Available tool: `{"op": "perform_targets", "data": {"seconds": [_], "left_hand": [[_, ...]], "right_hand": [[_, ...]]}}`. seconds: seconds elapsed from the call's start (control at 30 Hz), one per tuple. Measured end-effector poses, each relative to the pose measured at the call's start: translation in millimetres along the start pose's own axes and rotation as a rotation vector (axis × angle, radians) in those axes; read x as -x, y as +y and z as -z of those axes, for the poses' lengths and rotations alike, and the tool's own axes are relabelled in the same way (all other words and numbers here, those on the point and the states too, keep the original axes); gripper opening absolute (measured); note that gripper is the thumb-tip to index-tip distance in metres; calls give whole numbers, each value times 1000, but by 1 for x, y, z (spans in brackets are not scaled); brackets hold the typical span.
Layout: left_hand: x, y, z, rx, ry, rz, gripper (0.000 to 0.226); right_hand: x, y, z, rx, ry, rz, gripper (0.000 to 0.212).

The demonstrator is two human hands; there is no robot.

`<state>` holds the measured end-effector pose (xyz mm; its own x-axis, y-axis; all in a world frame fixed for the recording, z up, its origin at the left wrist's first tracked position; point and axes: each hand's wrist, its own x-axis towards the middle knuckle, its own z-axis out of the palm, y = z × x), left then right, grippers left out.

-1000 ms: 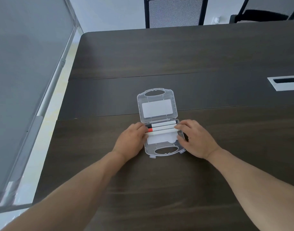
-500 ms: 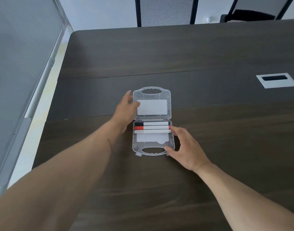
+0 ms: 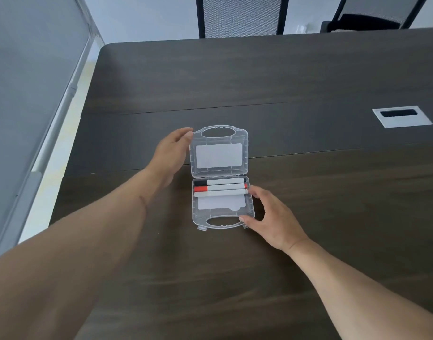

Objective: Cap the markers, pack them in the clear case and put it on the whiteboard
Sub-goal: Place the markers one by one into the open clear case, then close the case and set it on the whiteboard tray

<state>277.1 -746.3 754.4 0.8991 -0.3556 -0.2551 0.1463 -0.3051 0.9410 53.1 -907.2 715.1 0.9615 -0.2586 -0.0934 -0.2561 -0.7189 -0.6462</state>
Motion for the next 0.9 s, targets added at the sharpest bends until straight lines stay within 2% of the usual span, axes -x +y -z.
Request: {"op": "perform_targets", "data": {"seconds": [0.17,0.27,0.4,0.5,0.57,0.77,0.9], "left_hand": [[20,-1,8,32,12,-69,8],[39,-1,14,1,-3,-118,5],[67,-1,21,-78,-18,-166,3],[88,-3,23,-193,-57,-222,13],[100,-6,23,-296,-97,-309,23],[128,-32,23,-607,-187,-614,29],[140,-51,24,-721,-238,-754,30]], "right_hand": [[1,-1,2,23,-5,18,43],[4,1,6,-5,-58,14,41],[6,1,15,-9,-164,23,56],[5,-1,19,3,-219,-4,71],[5,-3,19,-22,-229,-21,74],[15,-8,18,-140,-229,-49,71],[20,-10,19,-130,-256,-99,96]]}}
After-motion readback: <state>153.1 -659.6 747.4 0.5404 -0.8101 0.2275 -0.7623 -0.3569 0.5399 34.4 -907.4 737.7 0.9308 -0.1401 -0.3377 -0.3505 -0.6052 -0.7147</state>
